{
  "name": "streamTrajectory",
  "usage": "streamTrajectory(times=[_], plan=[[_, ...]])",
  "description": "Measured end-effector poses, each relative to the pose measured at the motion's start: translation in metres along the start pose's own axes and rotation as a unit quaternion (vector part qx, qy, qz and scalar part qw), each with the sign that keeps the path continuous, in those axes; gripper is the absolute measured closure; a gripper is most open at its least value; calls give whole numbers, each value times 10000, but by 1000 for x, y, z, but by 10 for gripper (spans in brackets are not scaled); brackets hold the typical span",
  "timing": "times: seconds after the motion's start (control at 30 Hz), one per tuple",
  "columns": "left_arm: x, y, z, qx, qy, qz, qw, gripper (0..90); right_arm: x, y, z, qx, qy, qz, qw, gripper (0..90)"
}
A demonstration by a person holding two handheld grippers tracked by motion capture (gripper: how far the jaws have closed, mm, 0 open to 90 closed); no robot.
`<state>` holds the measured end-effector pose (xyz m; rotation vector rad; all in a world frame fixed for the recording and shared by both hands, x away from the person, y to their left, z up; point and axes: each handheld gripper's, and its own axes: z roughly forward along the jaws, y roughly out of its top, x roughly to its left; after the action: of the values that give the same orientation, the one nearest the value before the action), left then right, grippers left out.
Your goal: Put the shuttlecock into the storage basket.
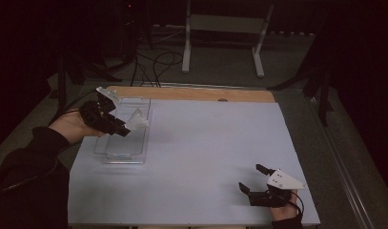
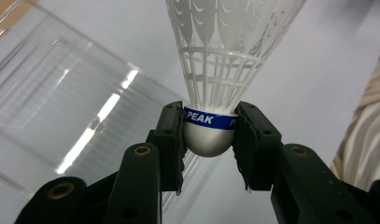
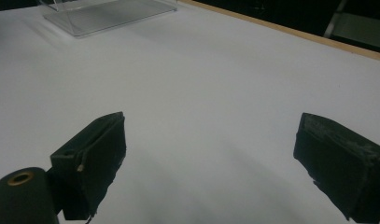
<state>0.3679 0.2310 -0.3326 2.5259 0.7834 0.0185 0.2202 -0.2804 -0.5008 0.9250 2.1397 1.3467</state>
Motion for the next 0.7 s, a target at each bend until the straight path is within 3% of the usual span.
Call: streamTrajectory(times=[0.47, 0.7], plan=[[2, -13, 0, -82, 256, -354, 9990, 653, 0, 0, -1, -16, -7, -3, 10000, 93], [10, -25, -1, -3, 513, -830, 9952, 653, 0, 0, 0, -12, 0, 1, 10000, 93]])
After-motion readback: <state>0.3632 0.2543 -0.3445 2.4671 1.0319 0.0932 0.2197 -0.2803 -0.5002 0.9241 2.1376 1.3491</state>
